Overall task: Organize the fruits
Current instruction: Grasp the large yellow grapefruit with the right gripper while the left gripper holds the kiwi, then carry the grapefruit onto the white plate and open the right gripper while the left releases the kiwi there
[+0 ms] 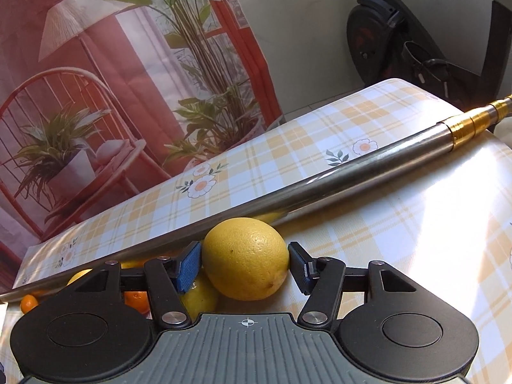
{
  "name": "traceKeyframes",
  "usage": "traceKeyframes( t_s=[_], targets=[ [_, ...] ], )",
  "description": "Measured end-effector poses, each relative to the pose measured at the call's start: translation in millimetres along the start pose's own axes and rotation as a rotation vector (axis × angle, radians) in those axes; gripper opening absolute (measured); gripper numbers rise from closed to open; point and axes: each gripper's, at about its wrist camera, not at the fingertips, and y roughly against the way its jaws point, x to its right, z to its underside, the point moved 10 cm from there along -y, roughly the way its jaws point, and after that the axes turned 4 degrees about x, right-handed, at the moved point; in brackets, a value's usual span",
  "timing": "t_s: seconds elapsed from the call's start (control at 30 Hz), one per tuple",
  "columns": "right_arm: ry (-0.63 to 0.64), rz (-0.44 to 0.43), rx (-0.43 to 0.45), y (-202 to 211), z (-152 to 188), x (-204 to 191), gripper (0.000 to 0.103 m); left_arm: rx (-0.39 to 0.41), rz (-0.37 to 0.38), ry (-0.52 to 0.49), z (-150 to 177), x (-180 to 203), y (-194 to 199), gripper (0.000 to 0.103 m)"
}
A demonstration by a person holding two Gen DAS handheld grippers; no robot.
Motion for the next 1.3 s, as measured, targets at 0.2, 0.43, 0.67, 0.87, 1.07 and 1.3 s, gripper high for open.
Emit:
traceKeyframes(
  t_s=[0.2, 0.43, 0.67, 0.87, 1.07, 1.3],
  targets=[
    [-0.042, 0.014, -0.010, 13, 4, 6, 0.054, 0.002, 0.016, 0.005, 1, 5, 8, 0.030],
    [-0.082, -0.014, 0.045, 61, 8, 9, 0.054, 0.008, 0.039, 0.026, 4, 15, 21, 0.030],
    [-0.040, -0.076, 0.046, 116, 29, -7, 0.054, -0.013, 0.046, 0.004, 15, 29, 35, 0.030],
    [-0.016, -0.108, 0.068, 147, 54, -29, 0.054, -0.008, 0.043, 0.003, 17, 28, 50, 0.030],
    [-0.018, -0.132, 0.064, 165, 72, -42, 0.054, -0.014, 0.019, -0.001, 18, 23, 58, 0.030],
    [0.076, -0.174, 0.037, 173, 90, -60, 0.054, -0.003, 0.015, -0.057, 19, 32, 62, 0.030]
  ],
)
